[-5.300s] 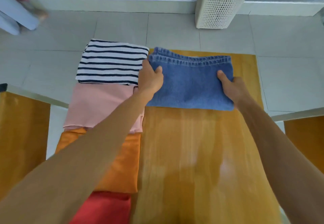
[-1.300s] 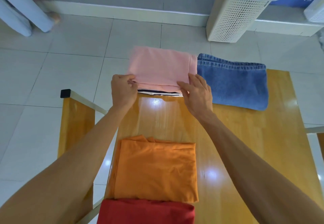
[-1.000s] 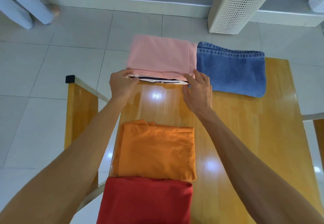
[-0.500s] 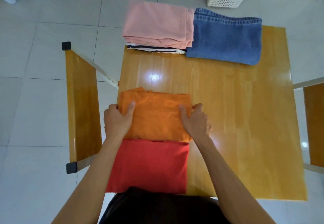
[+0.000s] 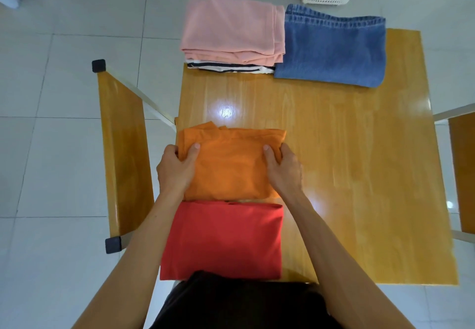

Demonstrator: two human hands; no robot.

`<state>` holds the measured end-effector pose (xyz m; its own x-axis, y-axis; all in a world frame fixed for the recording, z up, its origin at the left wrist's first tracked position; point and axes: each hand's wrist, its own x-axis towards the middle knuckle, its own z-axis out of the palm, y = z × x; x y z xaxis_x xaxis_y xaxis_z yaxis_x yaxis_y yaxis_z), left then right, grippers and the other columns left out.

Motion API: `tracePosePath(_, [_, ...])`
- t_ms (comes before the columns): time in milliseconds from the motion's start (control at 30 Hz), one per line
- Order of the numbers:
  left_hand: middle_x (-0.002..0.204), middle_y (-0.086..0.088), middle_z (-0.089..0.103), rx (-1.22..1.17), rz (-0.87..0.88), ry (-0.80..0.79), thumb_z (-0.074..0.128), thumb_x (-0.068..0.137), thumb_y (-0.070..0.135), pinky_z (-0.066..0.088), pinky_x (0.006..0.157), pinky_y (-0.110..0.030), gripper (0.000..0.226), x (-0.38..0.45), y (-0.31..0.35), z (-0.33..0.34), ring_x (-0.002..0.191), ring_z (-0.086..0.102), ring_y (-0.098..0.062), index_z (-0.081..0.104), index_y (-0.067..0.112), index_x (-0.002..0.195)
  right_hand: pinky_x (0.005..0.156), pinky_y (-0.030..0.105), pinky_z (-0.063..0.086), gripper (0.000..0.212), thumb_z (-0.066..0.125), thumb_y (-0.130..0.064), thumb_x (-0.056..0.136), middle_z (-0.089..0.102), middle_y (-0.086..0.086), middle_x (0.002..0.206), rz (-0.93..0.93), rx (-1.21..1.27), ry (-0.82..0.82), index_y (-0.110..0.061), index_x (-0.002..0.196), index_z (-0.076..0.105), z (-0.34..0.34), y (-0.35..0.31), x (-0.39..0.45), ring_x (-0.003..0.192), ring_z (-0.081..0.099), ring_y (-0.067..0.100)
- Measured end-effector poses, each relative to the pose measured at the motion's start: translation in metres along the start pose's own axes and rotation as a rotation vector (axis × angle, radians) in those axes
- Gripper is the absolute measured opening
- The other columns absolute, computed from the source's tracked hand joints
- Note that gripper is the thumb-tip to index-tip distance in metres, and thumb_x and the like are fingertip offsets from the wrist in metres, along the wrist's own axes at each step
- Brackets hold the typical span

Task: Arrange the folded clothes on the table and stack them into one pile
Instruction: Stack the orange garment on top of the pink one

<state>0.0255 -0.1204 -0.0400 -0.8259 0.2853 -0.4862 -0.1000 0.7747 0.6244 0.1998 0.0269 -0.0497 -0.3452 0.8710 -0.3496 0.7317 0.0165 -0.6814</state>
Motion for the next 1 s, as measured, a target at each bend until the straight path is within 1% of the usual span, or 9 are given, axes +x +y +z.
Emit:
tracePosePath(133, [0.107,-0.002,0.053,-0.003,-0.017,0.002,0.041,0.098,0.058,0.045,0.078,-0.037,0.055,0.008,0.009,0.005,0.096,0.055,-0.022,0.045,0.01,0.125,0.059,0.04,0.041,0.038,0.052,-0.042,0.102,0.042,-0.009,0.063,-0.02,0.062,-0.007,-0.016,0.075,0.043,0.002,-0.001,0.016,0.056,0.042,0.011])
tracePosePath(233, [0.104,-0.003,0.055,0.011,0.04,0.007,0.035,0.1,0.057,0.044,0.076,-0.038,0.05,0.026,0.022,0.004,0.097,0.058,-0.026,0.045,0.011,0.118,0.056,0.028,0.036,0.042,0.053,-0.042,0.101,0.04,-0.009,0.061,-0.041,0.1,0.007,-0.02,0.069,0.039,-0.005,-0.015,0.04,0.054,0.038,0.008])
tracePosePath(333, [0.101,-0.001,0.053,0.024,0.167,0.085,0.031,0.103,0.053,0.039,0.076,-0.035,0.051,0.049,0.058,-0.002,0.091,0.054,-0.021,0.048,0.009,0.12,0.051,0.018,0.034,0.043,0.053,-0.041,0.102,0.041,-0.008,0.061,-0.086,0.16,0.034,-0.018,0.068,0.04,-0.018,-0.047,0.075,0.055,0.038,0.008])
tracePosePath(400, [0.099,-0.001,0.053,0.004,0.264,0.161,0.03,0.104,0.05,0.037,0.076,-0.033,0.05,0.067,0.093,-0.011,0.089,0.052,-0.019,0.05,0.006,0.119,0.052,0.022,0.035,0.042,0.052,-0.042,0.102,0.044,-0.006,0.063,-0.135,0.22,0.06,-0.015,0.07,0.044,-0.03,-0.077,0.103,0.056,0.04,0.008])
tracePosePath(533, [0.099,0.001,0.052,-0.064,0.376,0.262,0.028,0.106,0.044,0.033,0.077,-0.03,0.045,0.119,0.167,-0.03,0.089,0.049,-0.017,0.051,0.006,0.116,0.049,0.02,0.032,0.044,0.047,-0.045,0.103,0.046,-0.006,0.063,-0.204,0.245,0.119,-0.012,0.073,0.048,-0.05,-0.143,0.168,0.056,0.041,0.008])
tracePosePath(600, [0.099,0.0,0.053,-0.08,0.411,0.288,0.028,0.107,0.043,0.034,0.076,-0.03,0.044,0.149,0.199,-0.035,0.089,0.05,-0.018,0.05,0.007,0.119,0.052,0.026,0.032,0.046,0.046,-0.045,0.103,0.047,-0.005,0.063,-0.224,0.234,0.145,-0.014,0.068,0.044,-0.053,-0.173,0.202,0.058,0.044,0.009])
tracePosePath(700, [0.1,-0.001,0.054,-0.065,0.437,0.29,0.029,0.107,0.042,0.034,0.076,-0.029,0.042,0.196,0.23,-0.033,0.09,0.05,-0.018,0.05,0.008,0.119,0.049,0.029,0.03,0.049,0.046,-0.039,0.104,0.043,-0.004,0.06,-0.233,0.202,0.176,-0.018,0.062,0.035,-0.049,-0.2,0.245,0.056,0.041,0.01])
tracePosePath(867, [0.101,-0.002,0.052,0.034,0.378,0.234,0.033,0.106,0.04,0.033,0.077,-0.029,0.041,0.248,0.234,-0.009,0.093,0.047,-0.019,0.053,0.006,0.119,0.06,0.031,0.037,0.044,0.045,-0.038,0.104,0.057,0.004,0.076,-0.152,0.033,0.17,-0.018,0.065,0.039,-0.024,-0.186,0.284,0.075,0.057,0.024])
tracePosePath(1000, [0.102,-0.001,0.052,0.026,0.266,0.186,0.035,0.104,0.046,0.038,0.079,-0.033,0.043,0.262,0.215,0.006,0.094,0.05,-0.02,0.055,0.01,0.118,0.065,0.034,0.039,0.041,0.046,-0.039,0.103,0.055,0.001,0.081,-0.148,-0.097,0.147,-0.024,0.067,0.037,-0.015,-0.173,0.29,0.081,0.057,0.024])
